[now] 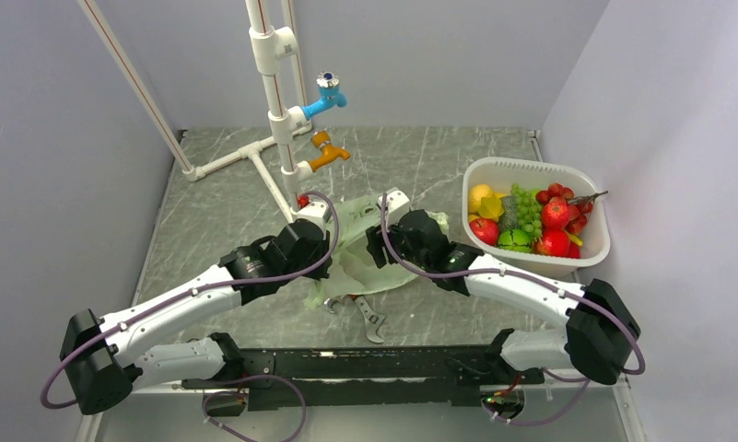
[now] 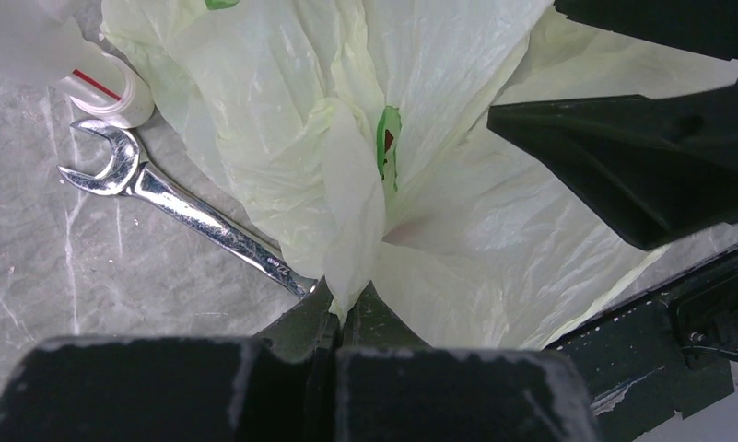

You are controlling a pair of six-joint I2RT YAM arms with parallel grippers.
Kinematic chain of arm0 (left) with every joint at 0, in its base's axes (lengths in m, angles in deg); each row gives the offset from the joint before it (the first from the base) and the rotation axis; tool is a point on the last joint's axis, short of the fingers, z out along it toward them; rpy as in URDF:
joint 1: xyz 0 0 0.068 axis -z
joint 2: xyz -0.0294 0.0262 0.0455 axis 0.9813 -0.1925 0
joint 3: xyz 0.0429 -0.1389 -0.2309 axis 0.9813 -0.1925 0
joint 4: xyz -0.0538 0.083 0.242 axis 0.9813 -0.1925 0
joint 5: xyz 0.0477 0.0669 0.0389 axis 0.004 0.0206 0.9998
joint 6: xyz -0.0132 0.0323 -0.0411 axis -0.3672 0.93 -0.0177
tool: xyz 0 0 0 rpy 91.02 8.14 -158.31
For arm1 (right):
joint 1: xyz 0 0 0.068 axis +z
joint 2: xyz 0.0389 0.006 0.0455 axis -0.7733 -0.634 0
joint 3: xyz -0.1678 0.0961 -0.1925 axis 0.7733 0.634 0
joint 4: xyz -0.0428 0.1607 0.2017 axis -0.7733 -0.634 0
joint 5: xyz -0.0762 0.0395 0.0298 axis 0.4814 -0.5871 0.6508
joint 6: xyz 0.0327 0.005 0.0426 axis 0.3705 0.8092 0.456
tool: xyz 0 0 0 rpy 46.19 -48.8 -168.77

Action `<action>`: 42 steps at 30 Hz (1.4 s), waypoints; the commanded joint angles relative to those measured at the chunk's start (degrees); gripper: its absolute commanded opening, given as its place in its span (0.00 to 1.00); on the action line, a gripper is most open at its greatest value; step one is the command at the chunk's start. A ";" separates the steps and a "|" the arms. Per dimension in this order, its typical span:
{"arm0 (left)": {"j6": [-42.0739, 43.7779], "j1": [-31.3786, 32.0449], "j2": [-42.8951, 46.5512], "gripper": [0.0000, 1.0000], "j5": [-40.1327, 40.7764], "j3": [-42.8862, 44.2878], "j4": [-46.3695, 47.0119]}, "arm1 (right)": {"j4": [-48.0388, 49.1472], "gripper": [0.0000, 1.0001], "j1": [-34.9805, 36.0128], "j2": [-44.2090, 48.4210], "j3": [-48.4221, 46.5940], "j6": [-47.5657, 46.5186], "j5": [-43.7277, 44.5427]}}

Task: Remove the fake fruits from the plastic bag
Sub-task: Adjust the plastic bag at the center of the board.

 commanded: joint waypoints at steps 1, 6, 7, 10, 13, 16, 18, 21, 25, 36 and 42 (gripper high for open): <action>0.61 0.25 1.22 0.00 -1.34 2.46 1.68 | 0.03 0.69 0.42 -0.71 0.10 0.86 9.31; 0.44 0.19 2.46 0.00 -4.50 3.21 2.13 | 0.95 0.72 0.36 -6.22 -0.34 3.54 18.66; 0.43 0.19 2.82 0.00 -5.03 3.56 2.13 | 1.73 0.73 0.30 -7.34 -0.50 3.95 19.72; 0.41 0.21 4.28 0.00 -5.31 4.37 1.51 | 2.71 0.74 0.28 -11.09 -2.50 5.85 21.15; 0.55 0.19 5.43 0.00 -5.59 4.35 1.57 | 3.31 0.78 0.29 -15.43 -5.35 8.62 25.30; 0.57 0.25 5.24 0.00 -5.72 3.81 2.03 | 9.75 0.83 0.28 -18.86 -5.03 6.01 27.87; 0.23 0.19 4.63 0.00 -6.05 3.51 2.05 | 12.39 0.83 0.14 -20.19 -5.72 4.52 28.97; -0.21 0.19 4.29 0.00 -7.93 2.98 2.91 | 16.57 0.84 -0.06 -21.25 -5.43 3.52 28.65; -0.50 0.18 4.28 0.00 -9.76 2.06 4.82 | 22.13 0.86 -1.06 -23.70 -4.86 2.87 28.01; -1.90 0.21 2.66 0.00 -11.73 -2.72 8.25 | 23.47 0.99 -6.26 -27.06 -6.54 5.05 27.80; -2.92 0.25 0.39 0.00 -12.42 -5.33 10.56 | 24.98 0.99 -11.59 -27.60 -5.85 9.60 17.36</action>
